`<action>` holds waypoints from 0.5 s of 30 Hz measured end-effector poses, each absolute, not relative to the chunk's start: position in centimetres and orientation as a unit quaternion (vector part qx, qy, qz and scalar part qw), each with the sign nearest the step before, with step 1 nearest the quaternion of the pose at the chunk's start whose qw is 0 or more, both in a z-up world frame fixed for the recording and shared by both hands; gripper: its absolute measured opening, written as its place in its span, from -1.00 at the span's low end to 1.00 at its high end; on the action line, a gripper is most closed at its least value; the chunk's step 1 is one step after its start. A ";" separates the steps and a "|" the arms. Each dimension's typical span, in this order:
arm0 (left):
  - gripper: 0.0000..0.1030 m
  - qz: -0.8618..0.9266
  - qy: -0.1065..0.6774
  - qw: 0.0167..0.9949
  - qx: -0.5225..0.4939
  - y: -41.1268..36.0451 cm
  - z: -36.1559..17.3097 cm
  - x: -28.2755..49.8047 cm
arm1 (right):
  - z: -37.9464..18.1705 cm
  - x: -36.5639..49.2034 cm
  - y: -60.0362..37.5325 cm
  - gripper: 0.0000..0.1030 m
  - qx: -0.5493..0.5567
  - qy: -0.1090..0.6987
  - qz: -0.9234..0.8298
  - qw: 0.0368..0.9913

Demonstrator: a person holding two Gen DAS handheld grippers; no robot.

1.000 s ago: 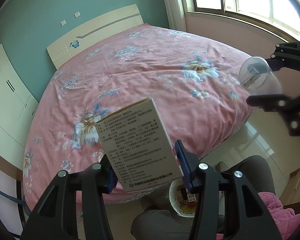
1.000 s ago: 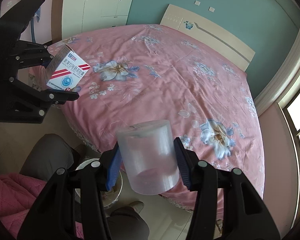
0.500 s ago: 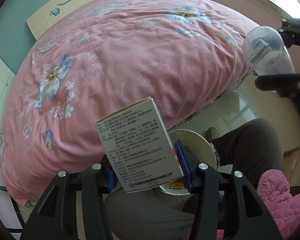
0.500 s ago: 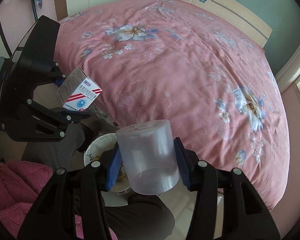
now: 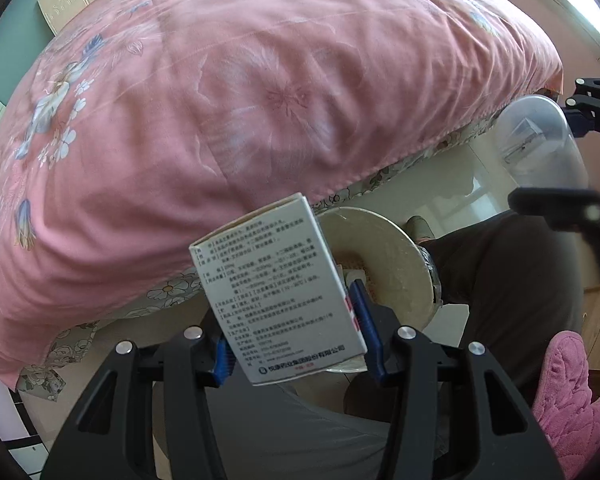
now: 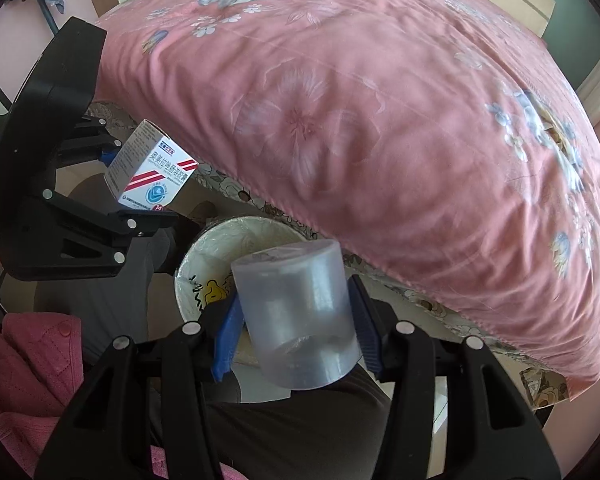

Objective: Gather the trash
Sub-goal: 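Carry the medicine box and plastic cup in both grippers over the bin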

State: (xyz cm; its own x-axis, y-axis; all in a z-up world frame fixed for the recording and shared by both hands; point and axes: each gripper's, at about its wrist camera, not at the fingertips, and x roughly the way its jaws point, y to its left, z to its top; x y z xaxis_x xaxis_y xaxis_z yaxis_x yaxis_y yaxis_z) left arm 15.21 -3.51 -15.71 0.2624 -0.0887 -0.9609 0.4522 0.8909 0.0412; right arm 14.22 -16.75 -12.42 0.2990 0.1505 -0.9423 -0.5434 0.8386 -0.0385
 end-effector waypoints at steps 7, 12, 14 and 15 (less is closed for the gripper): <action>0.02 -0.173 0.612 0.755 0.157 -4.2 -19.8 15.5 | -17.5 14.7 -16.6 0.00 -0.157 0.585 0.223 0.764; 0.02 -0.172 0.631 0.740 0.154 -4.5 -22.6 15.7 | -21.4 15.0 -16.5 0.00 -0.140 0.616 0.223 0.742; 0.02 -0.172 0.639 0.734 0.154 -4.7 -23.7 15.8 | -22.9 15.0 -16.5 0.00 -0.134 0.628 0.222 0.734; 0.02 -0.172 0.642 0.731 0.154 -4.8 -24.2 15.9 | -23.7 15.1 -16.5 0.00 -0.130 0.635 0.222 0.729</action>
